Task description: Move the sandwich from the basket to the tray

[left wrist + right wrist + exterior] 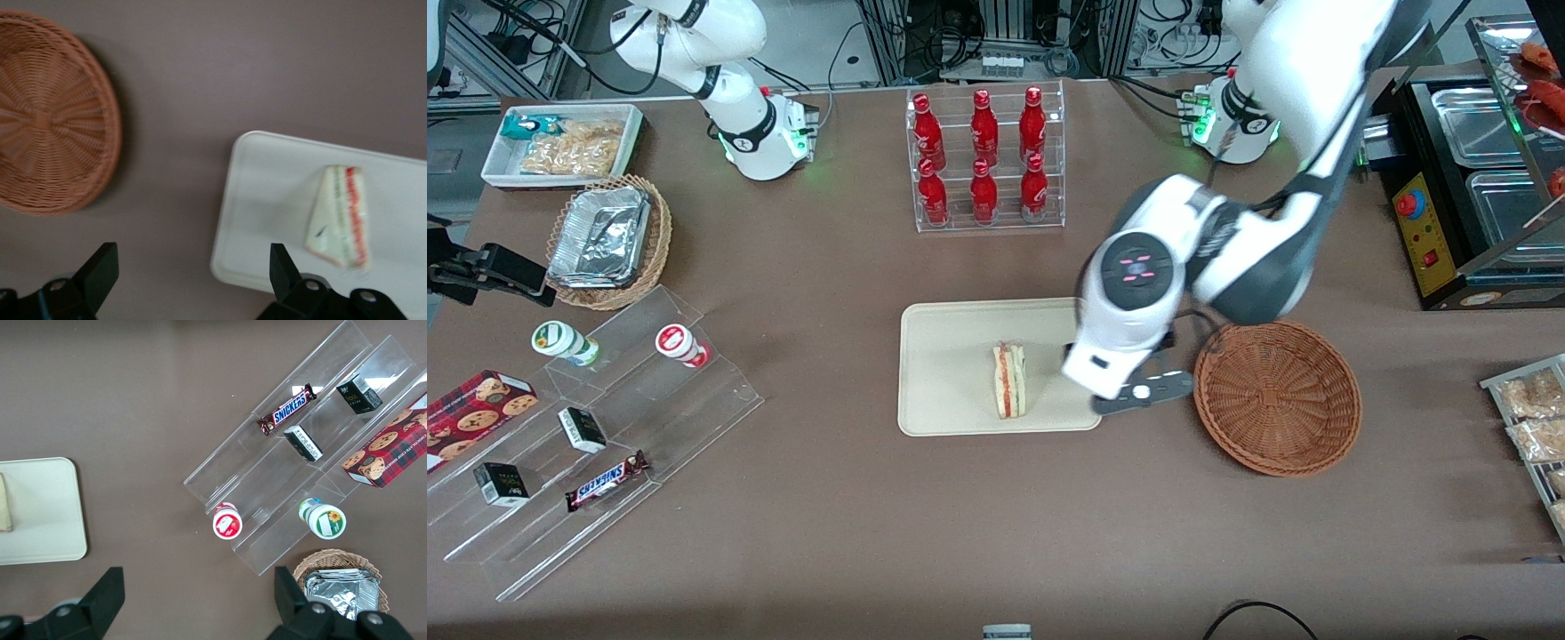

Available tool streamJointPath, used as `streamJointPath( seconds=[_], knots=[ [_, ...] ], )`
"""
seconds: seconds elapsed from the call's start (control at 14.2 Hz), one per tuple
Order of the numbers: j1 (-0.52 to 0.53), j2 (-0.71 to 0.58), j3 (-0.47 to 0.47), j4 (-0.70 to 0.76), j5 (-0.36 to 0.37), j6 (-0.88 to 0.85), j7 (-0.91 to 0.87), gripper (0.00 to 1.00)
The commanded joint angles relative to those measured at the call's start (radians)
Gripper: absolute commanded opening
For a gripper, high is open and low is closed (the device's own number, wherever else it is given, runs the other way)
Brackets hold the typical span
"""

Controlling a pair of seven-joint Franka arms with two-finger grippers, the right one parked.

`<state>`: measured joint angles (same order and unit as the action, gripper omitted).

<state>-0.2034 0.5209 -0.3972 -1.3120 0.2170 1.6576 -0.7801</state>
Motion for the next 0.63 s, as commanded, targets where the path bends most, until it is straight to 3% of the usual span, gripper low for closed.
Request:
streamJointPath(
  seconds=[0.0, 0.28, 0.56],
  knots=[
    [0.155, -0.253, -0.005, -0.271, -0.065, -0.002, 0.175, 1.00],
    [0.336, -0.367, -0.003, -0.290, -0.087, -0.142, 0.436, 1.00],
    [0.407, -0.473, 0.000, -0.294, -0.091, -0.246, 0.496, 1.00]
  ],
)
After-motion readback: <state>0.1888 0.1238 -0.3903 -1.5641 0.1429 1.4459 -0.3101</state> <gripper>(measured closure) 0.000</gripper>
